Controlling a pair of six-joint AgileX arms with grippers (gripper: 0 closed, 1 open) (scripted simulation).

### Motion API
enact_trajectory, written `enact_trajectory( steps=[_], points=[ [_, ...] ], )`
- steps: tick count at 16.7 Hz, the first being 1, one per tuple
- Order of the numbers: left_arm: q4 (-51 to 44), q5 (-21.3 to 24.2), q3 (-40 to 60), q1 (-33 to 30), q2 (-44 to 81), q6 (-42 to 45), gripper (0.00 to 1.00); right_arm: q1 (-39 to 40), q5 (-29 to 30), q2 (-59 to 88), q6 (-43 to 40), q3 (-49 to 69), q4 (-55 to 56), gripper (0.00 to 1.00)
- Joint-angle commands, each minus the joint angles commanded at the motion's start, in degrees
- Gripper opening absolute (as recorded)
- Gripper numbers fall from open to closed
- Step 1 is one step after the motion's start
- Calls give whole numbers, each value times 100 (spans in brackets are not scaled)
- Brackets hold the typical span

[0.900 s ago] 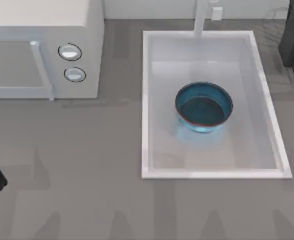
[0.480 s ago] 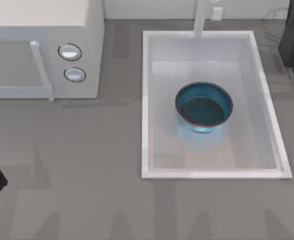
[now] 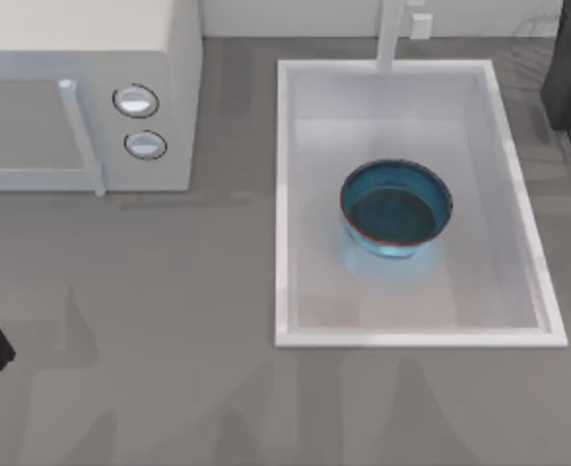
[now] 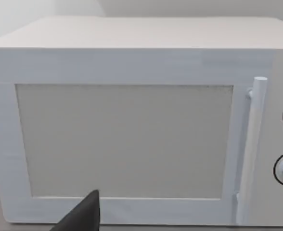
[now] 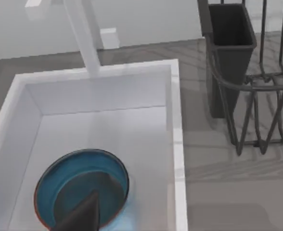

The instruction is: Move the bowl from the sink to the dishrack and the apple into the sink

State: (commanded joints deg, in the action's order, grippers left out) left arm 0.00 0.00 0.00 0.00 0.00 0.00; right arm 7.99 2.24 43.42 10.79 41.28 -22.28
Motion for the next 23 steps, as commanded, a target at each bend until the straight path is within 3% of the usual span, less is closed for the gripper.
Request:
enact_trajectory(
  steps=[14,19,23],
  points=[
    [0,0,0,0,0,0,100,1684,353,8481,1656,8010,-3952,100],
    [0,0,0,0,0,0,100,2065,415,10453,1927,9842,-4739,100],
    [0,0,0,0,0,0,100,2191,421,11006,2006,10388,-4959,100]
  ],
)
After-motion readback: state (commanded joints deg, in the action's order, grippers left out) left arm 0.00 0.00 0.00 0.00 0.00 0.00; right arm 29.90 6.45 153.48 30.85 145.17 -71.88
